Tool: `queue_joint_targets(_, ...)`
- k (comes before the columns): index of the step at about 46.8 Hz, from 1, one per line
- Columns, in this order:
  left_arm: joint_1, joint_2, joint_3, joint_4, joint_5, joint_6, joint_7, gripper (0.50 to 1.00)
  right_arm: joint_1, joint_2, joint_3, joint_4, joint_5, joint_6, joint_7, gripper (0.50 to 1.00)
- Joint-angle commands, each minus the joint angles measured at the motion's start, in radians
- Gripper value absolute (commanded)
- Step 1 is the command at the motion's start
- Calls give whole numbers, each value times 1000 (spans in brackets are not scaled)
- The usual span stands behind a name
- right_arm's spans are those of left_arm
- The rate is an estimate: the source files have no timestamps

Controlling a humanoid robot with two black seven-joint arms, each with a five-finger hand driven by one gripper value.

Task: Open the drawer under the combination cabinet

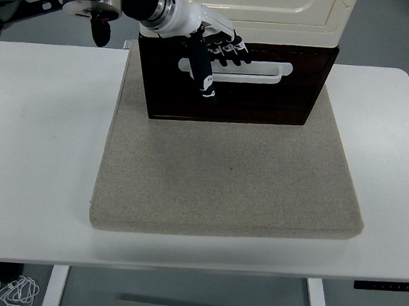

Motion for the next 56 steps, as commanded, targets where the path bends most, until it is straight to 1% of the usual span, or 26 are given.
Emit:
queue_joint_targets(1, -4, -5, 0, 10, -3, -2, 0, 1000, 0, 0, 0, 0, 0, 0, 0, 926)
queue_joint_targets(6, -8, -10, 0, 27, -5, -3, 2, 1000, 0, 0, 0, 0, 0, 0, 0, 926)
queue_joint_targets(11, -1, -34, 0, 44, -5, -5, 2, 1000, 0, 0, -1, 0, 0, 0, 0, 926)
queue_joint_targets(16, 2, -44, 0, 45, -5, -2, 2, 1000, 0, 0, 0, 0, 0, 0, 0, 926)
queue_joint_targets(56, 9, -51, 0, 48, -8, 6, 2, 1000, 0, 0, 0, 0, 0, 0, 0, 926)
